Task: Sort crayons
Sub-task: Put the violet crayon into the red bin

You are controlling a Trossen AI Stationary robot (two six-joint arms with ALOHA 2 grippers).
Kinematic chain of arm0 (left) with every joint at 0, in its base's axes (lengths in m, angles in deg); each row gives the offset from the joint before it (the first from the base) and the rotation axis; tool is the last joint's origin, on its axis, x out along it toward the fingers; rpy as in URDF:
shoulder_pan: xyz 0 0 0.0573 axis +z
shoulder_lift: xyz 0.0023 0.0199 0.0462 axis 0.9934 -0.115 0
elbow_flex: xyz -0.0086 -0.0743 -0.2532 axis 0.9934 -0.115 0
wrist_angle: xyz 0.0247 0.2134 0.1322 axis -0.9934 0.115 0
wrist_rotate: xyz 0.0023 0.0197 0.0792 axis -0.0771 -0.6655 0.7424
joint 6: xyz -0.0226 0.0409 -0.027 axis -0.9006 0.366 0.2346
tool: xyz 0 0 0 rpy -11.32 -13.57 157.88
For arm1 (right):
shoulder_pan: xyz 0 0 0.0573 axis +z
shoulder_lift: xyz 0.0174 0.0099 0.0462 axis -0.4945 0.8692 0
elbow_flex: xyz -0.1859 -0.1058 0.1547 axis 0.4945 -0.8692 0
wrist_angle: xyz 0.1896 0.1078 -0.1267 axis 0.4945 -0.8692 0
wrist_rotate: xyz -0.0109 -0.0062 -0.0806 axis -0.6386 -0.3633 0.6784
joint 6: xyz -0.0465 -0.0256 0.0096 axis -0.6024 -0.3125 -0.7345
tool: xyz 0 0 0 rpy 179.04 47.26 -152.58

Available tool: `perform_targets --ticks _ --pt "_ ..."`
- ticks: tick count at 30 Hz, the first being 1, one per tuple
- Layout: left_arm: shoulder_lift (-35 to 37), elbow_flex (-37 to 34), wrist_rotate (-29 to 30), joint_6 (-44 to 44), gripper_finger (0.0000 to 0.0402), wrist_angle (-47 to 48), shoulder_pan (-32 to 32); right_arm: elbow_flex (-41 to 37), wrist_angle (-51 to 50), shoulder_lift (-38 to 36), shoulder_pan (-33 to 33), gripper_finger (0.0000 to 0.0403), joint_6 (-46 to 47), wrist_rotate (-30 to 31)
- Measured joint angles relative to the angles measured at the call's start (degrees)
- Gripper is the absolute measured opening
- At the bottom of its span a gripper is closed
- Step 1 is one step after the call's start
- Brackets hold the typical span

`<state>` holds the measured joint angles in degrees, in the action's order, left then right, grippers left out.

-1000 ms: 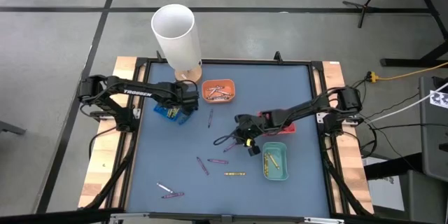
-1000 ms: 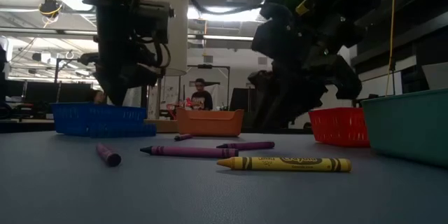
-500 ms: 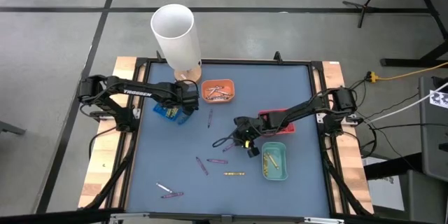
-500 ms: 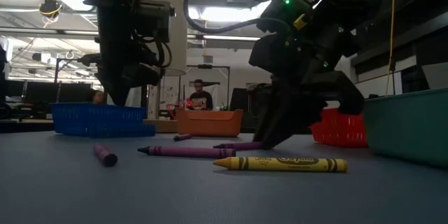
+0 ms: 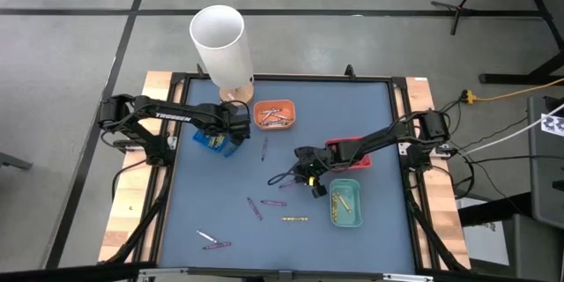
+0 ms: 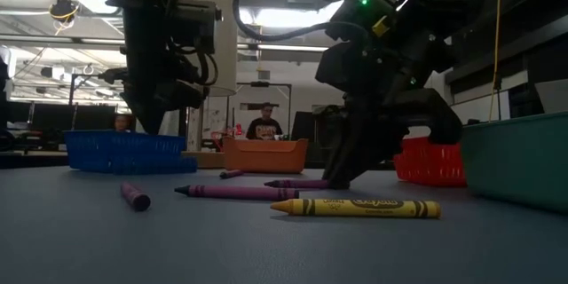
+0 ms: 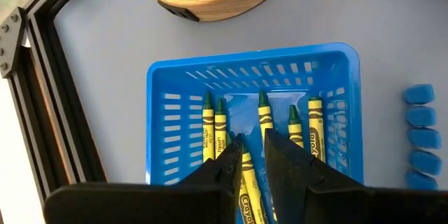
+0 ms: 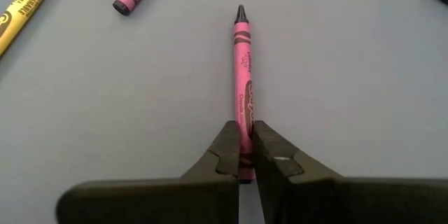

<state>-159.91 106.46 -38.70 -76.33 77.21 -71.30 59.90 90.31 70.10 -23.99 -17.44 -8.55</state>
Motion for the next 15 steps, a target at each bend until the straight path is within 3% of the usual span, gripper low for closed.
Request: perform_targets --ticks 15 --pt "0.0 0.0 -0.3 0.0 0.0046 -0.1 0.0 0.0 -14.7 -19.1 0.0 0.0025 0.0 0.4"
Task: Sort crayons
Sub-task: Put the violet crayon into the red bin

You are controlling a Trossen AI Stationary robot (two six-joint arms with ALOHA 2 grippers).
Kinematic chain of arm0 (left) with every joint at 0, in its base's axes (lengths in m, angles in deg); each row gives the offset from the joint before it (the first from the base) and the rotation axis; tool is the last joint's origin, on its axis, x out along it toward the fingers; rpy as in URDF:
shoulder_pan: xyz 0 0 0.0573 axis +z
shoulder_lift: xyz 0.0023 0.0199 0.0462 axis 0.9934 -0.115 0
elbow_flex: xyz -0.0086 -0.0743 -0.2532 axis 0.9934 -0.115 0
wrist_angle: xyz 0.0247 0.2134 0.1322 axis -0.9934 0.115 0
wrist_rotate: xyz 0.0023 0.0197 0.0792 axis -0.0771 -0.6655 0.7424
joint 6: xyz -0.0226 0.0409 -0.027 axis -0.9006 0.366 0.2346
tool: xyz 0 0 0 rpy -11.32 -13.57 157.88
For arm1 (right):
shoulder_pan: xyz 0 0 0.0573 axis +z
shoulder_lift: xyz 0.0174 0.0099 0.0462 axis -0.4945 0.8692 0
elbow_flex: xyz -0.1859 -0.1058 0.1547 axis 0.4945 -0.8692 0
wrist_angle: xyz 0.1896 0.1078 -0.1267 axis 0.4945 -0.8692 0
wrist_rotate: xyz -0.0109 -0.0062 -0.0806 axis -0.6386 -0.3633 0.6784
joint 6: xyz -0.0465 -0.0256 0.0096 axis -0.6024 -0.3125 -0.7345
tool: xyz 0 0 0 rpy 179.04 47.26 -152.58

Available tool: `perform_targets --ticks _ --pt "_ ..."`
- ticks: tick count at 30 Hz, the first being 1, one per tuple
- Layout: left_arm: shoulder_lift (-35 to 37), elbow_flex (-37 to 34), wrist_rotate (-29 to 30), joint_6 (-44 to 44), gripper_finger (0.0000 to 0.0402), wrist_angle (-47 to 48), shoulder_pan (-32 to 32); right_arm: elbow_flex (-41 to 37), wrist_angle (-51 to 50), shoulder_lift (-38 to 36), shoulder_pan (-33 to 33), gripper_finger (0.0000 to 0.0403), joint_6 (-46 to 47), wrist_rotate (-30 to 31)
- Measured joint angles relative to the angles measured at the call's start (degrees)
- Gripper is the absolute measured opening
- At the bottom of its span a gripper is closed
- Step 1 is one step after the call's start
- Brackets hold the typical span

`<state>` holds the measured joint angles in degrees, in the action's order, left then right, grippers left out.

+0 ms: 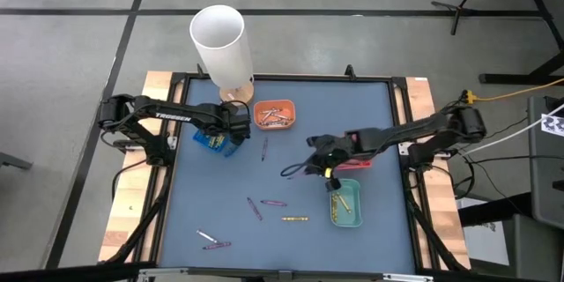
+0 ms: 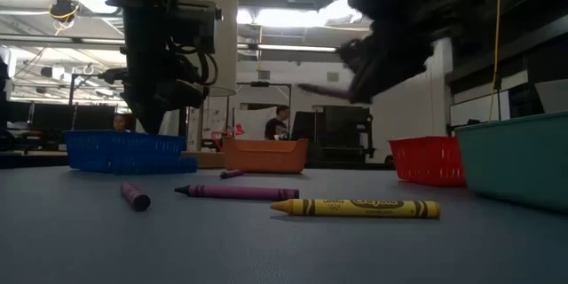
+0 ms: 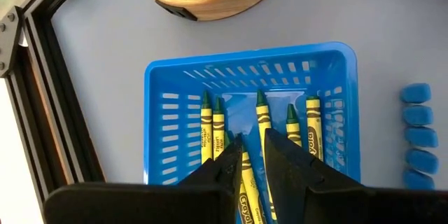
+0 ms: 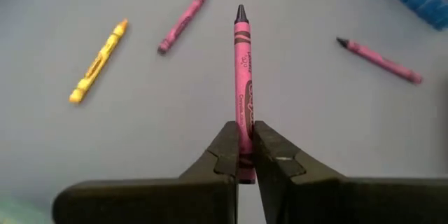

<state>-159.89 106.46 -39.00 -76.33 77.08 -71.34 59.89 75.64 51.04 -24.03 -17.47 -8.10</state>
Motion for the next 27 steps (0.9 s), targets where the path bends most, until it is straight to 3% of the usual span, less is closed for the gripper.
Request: perform_targets --ticks 10,16,22,27 --pt "0.0 0.0 0.0 0.0 0.0046 -0.2 0.0 0.0 -23.1 -12.4 0.0 0.0025 0.6 10.8" --pt "0.0 0.0 0.1 0.0 0.0046 -0.3 0.0 0.0 -37.2 -15.9 0.0 0.0026 5.2 18.0" --pt "0.0 0.0 0.1 0.0 0.0046 -0.3 0.0 0.0 -47.5 -16.2 0.0 0.0026 8.0 19.1" --pt "0.0 0.0 0.2 0.0 0.0046 -0.3 0.0 0.0 -48.7 -16.2 0.0 0.0026 8.3 19.1"
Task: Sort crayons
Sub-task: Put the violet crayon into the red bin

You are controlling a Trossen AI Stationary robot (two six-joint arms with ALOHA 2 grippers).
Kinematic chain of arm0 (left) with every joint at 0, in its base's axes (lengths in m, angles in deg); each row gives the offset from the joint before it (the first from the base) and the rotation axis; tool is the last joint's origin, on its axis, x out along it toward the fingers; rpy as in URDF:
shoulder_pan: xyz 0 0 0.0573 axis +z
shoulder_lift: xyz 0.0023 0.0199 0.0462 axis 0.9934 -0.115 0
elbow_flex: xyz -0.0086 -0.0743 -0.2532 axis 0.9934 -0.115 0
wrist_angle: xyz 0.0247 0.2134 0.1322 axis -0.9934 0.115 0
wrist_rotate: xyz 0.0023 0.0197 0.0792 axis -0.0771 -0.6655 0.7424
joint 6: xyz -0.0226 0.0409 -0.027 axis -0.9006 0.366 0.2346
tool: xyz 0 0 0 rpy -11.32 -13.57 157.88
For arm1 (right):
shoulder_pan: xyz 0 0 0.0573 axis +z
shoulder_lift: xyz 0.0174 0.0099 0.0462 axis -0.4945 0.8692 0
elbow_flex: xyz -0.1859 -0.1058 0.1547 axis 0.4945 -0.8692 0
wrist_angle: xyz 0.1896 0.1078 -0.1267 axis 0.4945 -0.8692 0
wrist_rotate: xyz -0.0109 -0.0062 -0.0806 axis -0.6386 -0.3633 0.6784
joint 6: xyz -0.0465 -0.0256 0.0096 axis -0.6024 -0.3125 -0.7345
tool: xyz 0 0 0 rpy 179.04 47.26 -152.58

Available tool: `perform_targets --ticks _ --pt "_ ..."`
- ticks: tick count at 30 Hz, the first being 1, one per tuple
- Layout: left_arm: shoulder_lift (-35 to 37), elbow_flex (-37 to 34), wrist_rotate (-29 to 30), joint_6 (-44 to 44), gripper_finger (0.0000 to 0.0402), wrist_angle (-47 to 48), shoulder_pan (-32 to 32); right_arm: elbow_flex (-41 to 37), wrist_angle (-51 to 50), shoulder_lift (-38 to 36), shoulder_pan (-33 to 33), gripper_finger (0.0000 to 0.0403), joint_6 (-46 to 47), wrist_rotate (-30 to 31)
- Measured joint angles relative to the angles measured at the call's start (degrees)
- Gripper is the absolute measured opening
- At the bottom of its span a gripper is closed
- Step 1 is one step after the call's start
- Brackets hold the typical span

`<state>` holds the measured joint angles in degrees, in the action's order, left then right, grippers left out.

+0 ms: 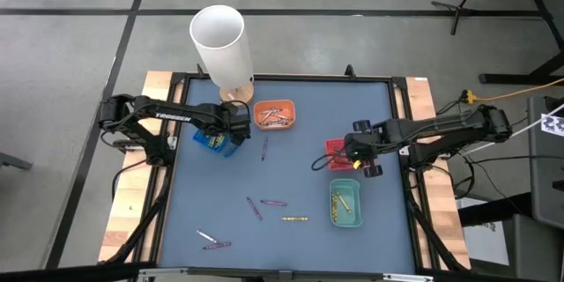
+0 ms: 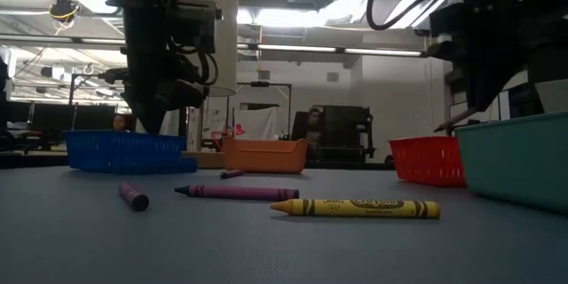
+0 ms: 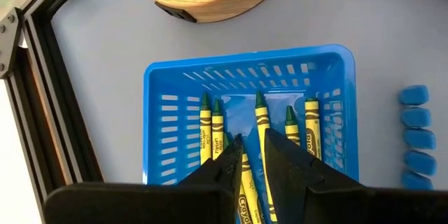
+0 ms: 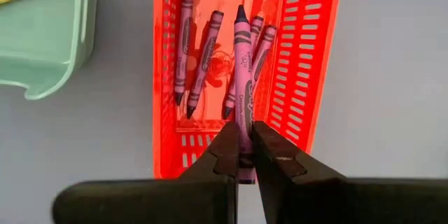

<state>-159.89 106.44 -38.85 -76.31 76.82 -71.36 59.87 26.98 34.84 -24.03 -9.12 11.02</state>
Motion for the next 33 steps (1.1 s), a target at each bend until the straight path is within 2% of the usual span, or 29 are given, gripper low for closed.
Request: perform_targets --ticks 10,22,27,33 --pt "0.0 0.0 0.0 0.0 0.0046 0.0 0.0 0.0 0.1 0.0 0.0 0.0028 0.6 0.0" --pt "0.0 0.0 0.3 2.6 0.0046 -0.4 0.1 0.0 0.3 0.0 0.0 0.0137 0.7 0.0" --pt "0.0 0.9 0.0 3.0 0.0046 -1.0 0.1 0.0 0.4 0.0 0.0 0.0151 0.7 0.0" --pt "0.0 6.5 -0.5 3.1 0.0046 -1.1 0.0 0.0 0.4 0.0 0.0 0.0151 0.7 -0.1"
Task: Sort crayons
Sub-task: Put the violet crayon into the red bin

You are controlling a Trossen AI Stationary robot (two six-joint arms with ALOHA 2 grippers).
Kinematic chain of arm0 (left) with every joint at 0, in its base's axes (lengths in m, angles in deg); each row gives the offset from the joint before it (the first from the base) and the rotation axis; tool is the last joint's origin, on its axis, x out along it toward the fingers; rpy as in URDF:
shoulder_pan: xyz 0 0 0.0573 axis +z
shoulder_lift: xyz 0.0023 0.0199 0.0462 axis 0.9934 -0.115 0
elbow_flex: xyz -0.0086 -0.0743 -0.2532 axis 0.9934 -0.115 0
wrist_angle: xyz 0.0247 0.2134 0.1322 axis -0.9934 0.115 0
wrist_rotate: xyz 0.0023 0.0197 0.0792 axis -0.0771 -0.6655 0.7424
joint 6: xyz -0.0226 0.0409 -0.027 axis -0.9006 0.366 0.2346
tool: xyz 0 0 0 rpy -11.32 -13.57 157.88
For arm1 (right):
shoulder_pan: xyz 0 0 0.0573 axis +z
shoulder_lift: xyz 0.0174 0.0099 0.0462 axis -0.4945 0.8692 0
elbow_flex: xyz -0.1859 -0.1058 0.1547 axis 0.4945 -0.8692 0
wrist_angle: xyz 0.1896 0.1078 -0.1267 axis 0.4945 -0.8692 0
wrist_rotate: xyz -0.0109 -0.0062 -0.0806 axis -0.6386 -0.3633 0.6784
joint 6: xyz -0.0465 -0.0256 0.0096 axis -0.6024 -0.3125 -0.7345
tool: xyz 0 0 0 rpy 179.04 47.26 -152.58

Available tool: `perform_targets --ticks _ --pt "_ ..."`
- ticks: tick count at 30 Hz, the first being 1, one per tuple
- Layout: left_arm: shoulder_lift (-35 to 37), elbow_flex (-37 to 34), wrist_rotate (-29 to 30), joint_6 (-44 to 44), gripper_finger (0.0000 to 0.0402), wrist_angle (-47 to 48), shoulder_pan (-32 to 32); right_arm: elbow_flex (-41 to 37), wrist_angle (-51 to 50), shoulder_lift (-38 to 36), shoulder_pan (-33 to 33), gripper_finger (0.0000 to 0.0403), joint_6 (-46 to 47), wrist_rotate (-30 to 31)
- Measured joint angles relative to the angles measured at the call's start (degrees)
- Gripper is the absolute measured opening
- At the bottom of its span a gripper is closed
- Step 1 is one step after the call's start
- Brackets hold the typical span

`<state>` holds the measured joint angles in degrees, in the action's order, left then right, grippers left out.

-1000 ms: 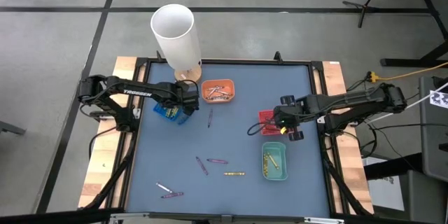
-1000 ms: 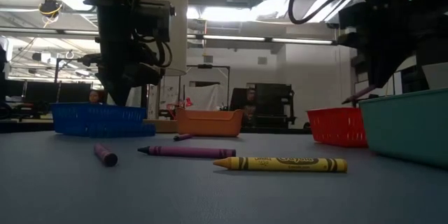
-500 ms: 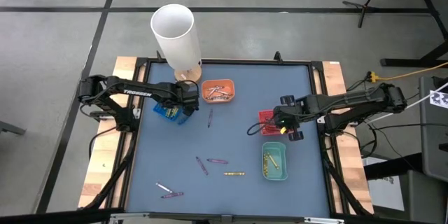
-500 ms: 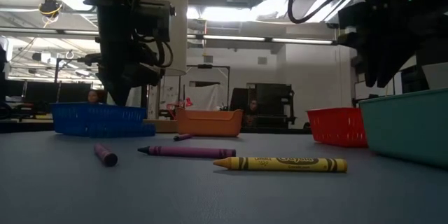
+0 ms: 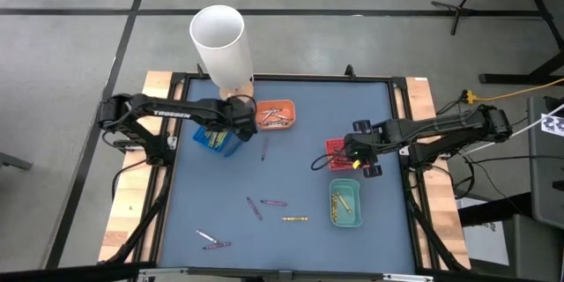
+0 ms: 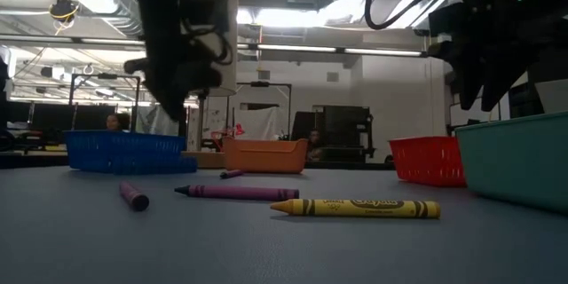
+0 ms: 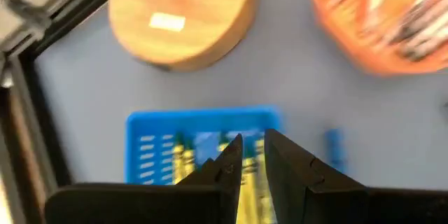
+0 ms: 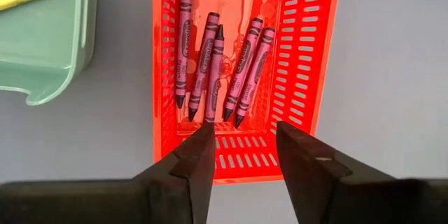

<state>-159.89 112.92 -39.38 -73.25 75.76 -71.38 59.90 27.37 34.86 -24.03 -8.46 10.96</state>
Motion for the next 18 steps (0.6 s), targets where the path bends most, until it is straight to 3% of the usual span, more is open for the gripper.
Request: perform_targets --ticks 11,18 --pt "-0.6 2.5 -12.9 3.6 0.0046 -14.6 -3.6 0.0 0.6 0.0 0.0 0.0152 0.0 0.0" --pt "-1.9 2.5 -18.6 7.0 0.0046 -16.4 -6.2 0.0 1.8 0.0 0.0 0.0152 0.0 0.0"
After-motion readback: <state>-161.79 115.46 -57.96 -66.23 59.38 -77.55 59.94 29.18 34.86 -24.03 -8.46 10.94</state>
